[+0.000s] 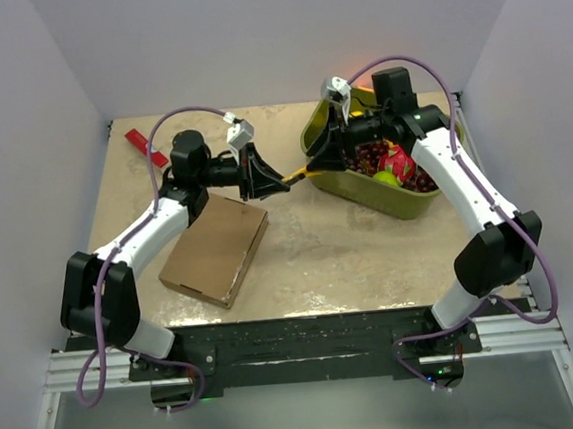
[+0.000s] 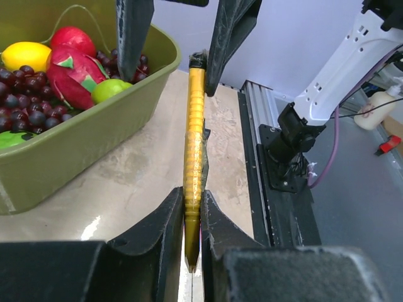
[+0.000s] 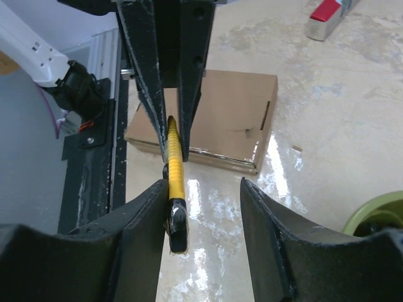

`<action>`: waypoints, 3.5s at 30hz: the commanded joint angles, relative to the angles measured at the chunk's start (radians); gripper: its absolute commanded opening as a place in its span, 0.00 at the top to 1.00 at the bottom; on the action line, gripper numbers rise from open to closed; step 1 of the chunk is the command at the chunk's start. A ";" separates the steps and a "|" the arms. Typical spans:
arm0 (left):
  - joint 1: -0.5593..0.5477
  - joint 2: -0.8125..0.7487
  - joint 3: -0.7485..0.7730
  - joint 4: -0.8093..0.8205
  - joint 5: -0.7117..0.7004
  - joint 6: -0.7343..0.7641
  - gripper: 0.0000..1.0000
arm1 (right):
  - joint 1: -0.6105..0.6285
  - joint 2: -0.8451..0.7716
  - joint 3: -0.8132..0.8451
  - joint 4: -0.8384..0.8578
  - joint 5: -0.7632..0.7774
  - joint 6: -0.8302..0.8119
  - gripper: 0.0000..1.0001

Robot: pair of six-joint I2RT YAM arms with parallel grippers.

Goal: Unpack the express box

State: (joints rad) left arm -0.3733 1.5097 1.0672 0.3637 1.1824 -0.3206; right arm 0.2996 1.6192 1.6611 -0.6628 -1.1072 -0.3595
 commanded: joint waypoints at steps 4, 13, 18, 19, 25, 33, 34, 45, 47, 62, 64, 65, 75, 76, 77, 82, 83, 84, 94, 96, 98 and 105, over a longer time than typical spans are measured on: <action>0.007 0.029 0.007 0.109 0.069 -0.086 1.00 | 0.033 0.025 0.012 -0.049 -0.080 -0.027 0.61; 0.008 0.066 0.039 0.118 0.022 -0.103 0.96 | 0.033 0.033 0.051 -0.064 -0.010 -0.044 1.00; 0.008 0.086 0.080 -0.034 -0.006 0.047 0.65 | 0.035 0.067 0.175 -0.216 0.059 -0.211 1.00; 0.007 0.089 0.098 -0.054 -0.006 0.067 0.65 | 0.035 0.074 0.187 -0.233 0.060 -0.238 1.00; 0.005 0.130 0.158 -0.160 0.020 0.169 0.69 | 0.055 0.087 0.218 -0.271 0.087 -0.277 1.00; -0.003 0.161 0.168 -0.167 0.054 0.199 1.00 | 0.078 0.082 0.216 -0.224 0.093 -0.231 1.00; -0.004 0.164 0.168 -0.166 0.059 0.202 1.00 | 0.079 0.080 0.219 -0.219 0.095 -0.210 1.00; 0.034 0.104 0.088 0.254 0.082 -0.108 1.00 | -0.040 0.097 0.336 -0.286 -0.006 -0.067 0.41; 0.036 0.101 0.068 0.411 0.074 -0.241 1.00 | -0.039 0.094 0.298 -0.278 -0.051 -0.044 0.41; 0.027 0.187 0.086 0.675 0.088 -0.485 1.00 | 0.047 0.077 0.239 -0.161 -0.071 0.065 0.37; 0.024 0.187 0.086 0.661 0.089 -0.474 1.00 | 0.064 0.085 0.249 -0.158 -0.069 0.068 0.39; 0.020 0.185 0.088 0.655 0.089 -0.468 1.00 | 0.068 0.085 0.252 -0.156 -0.066 0.068 0.39; 0.016 0.185 0.093 0.641 0.085 -0.459 1.00 | 0.101 0.091 0.232 -0.167 -0.017 0.051 0.53; 0.016 0.187 0.094 0.641 0.085 -0.460 1.00 | 0.102 0.091 0.233 -0.169 -0.016 0.051 0.57; 0.016 0.188 0.097 0.641 0.086 -0.460 1.00 | 0.102 0.093 0.233 -0.169 -0.013 0.051 0.58; 0.016 0.193 0.103 0.639 0.085 -0.459 1.00 | 0.105 0.100 0.235 -0.188 0.012 0.027 0.70; 0.016 0.192 0.103 0.638 0.085 -0.457 1.00 | 0.105 0.103 0.235 -0.192 0.013 0.022 0.79; 0.016 0.193 0.103 0.630 0.085 -0.453 1.00 | 0.105 0.107 0.233 -0.193 0.014 0.018 0.85; 0.132 0.109 0.175 -0.122 -0.113 0.113 0.49 | 0.101 0.048 0.246 0.013 0.541 0.281 1.00; 0.195 0.063 0.178 -0.294 -0.179 0.219 0.41 | 0.098 0.010 0.203 0.095 0.662 0.307 1.00; 0.308 0.032 0.172 -0.409 -0.178 0.291 0.41 | 0.105 -0.028 0.132 0.172 0.698 0.275 1.00; 0.410 -0.188 0.140 -1.380 -0.265 1.584 0.36 | 0.108 -0.033 0.042 0.173 0.751 0.284 1.00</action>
State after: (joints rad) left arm 0.0616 1.4780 1.2324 -0.4011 0.9813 0.4389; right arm 0.4011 1.6348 1.7809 -0.5743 -0.4339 -0.1032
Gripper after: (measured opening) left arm 0.622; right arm 0.180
